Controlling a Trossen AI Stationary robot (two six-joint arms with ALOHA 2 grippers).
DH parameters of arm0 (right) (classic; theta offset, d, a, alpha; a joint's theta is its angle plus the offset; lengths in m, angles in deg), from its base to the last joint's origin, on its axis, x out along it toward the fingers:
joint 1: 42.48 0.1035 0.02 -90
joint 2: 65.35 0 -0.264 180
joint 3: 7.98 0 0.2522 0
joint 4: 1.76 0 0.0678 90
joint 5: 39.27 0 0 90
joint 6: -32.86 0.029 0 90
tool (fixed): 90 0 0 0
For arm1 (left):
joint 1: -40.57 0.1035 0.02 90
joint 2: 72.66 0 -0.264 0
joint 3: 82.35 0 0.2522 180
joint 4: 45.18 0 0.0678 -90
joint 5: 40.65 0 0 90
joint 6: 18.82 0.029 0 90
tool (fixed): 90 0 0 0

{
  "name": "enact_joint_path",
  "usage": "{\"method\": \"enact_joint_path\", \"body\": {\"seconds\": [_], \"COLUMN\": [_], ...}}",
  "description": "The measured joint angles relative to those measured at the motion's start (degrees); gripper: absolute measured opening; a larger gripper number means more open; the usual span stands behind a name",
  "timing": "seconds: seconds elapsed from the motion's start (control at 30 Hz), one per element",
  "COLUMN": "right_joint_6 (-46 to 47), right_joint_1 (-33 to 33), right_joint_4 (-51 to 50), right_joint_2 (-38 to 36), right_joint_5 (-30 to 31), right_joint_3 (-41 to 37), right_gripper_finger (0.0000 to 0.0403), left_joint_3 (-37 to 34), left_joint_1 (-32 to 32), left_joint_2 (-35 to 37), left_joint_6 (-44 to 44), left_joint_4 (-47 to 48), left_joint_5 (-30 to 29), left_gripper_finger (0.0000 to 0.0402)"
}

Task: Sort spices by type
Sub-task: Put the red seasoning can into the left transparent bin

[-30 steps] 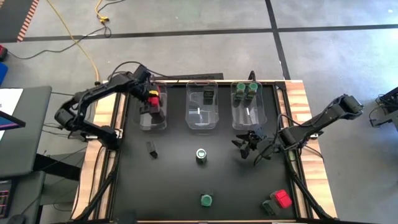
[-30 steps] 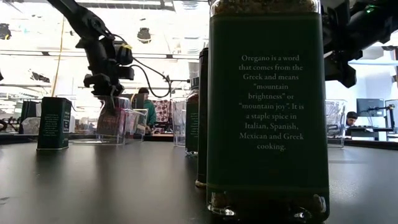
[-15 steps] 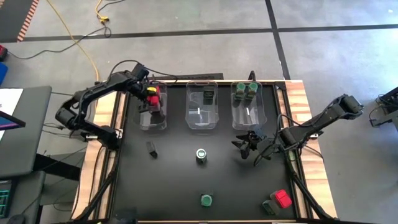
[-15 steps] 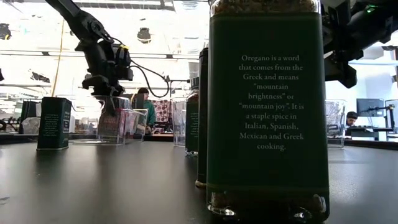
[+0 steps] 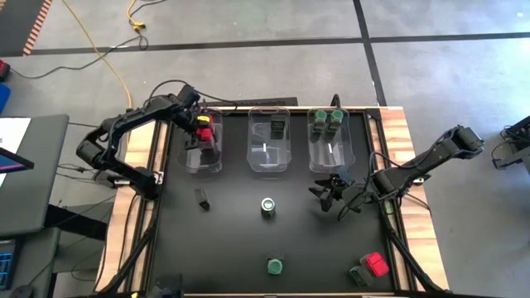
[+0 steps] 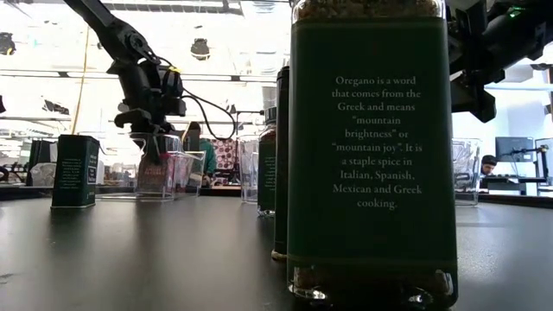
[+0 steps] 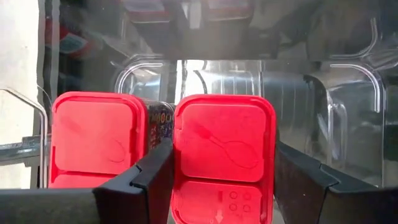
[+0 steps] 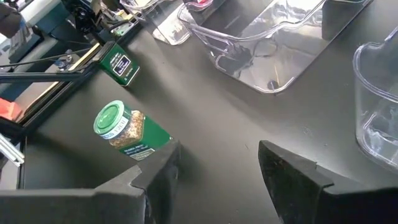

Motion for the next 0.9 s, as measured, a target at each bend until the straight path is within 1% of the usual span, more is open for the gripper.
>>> {"method": "enact_joint_path", "body": {"seconds": [0.17, 0.2, 0.33, 0.4, 0.67, 0.9], "right_joint_6": [0.0, -0.1, -0.6, -0.6, -0.7, -0.7], "right_joint_1": [0.0, 0.0, 0.0, 0.0, 0.0, 0.0], "right_joint_4": [0.0, 0.0, -0.2, -0.3, -0.4, -0.4], "right_joint_2": [0.0, 0.0, 0.0, 0.0, 0.0, 0.0], "right_joint_5": [0.0, 0.0, 0.0, 0.0, 0.0, 0.0], "right_joint_3": [0.0, 0.0, 0.0, 0.0, 0.0, 0.0], "right_gripper_finger": [0.0244, 0.0244, 0.0244, 0.0244, 0.0244, 0.0244], "left_joint_3": [0.0, 0.0, -0.2, -0.2, -0.2, -0.2], "left_joint_1": [0.0, 0.0, 0.0, -0.1, -0.2, -2.1], "left_joint_2": [0.0, 0.0, -0.1, -0.2, -0.1, -0.1], "left_joint_6": [-1.8, -2.2, -2.9, -3.2, -3.8, -3.7], "left_joint_4": [0.1, 0.1, 0.9, 1.0, 2.0, 1.8], "left_joint_5": [-0.8, -1.2, -2.3, -2.5, -1.8, -1.4], "left_gripper_finger": [0.0209, 0.0214, 0.0256, 0.0266, 0.0257, 0.0257]}}
